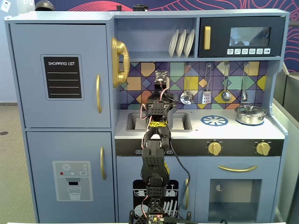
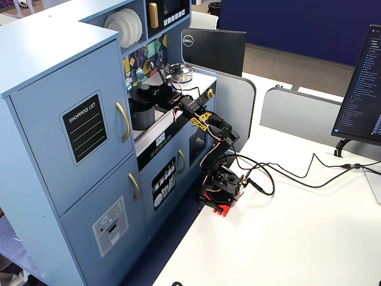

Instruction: Pick up the lid from the counter and put it on the gray recipient

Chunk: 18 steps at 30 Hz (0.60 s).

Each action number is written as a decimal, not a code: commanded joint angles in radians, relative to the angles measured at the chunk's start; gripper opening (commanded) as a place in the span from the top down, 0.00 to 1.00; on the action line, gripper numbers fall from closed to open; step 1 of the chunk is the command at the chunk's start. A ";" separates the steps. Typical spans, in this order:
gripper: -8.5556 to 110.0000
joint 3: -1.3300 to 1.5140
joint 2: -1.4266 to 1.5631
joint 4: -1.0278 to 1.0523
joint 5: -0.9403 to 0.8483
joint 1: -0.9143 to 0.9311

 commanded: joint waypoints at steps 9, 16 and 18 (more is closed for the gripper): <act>0.93 0.020 0.009 -0.031 0.021 -0.037; 0.93 0.020 -0.041 -0.058 0.017 -0.043; 0.93 0.020 -0.058 -0.074 0.012 -0.041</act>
